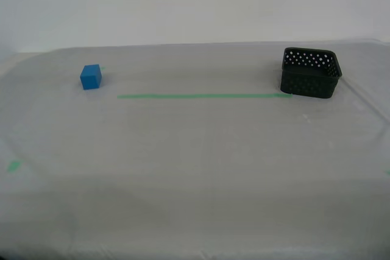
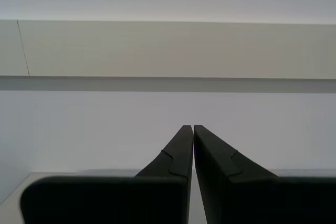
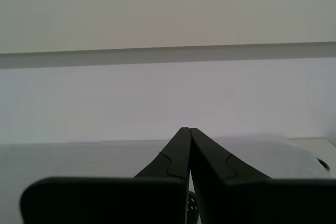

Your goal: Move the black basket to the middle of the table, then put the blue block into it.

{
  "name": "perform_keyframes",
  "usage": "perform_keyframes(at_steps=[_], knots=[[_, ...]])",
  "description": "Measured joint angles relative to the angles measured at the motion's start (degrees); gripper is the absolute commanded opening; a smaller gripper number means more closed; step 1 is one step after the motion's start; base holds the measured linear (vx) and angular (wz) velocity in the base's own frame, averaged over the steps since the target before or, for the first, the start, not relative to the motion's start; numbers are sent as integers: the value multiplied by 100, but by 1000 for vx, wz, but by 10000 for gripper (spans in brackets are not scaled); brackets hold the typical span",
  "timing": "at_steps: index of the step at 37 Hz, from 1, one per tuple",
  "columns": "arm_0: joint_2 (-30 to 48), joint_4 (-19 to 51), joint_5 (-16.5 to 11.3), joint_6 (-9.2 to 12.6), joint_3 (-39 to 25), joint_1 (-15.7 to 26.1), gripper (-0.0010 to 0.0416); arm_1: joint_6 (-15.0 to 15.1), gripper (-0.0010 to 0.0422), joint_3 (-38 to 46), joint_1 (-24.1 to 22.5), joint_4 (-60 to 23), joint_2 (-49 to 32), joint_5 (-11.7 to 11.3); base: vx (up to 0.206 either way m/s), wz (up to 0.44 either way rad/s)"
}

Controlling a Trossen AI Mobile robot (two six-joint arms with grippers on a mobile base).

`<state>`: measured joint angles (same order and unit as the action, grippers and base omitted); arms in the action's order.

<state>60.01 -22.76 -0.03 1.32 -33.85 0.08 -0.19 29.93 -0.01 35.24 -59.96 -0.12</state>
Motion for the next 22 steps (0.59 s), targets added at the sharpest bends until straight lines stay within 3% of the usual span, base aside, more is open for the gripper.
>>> perform_keyframes(at_steps=[22], knots=[[245,3001,2,74,-1379,-9,-1,0,0,0,0,0,0,2,0,0]])
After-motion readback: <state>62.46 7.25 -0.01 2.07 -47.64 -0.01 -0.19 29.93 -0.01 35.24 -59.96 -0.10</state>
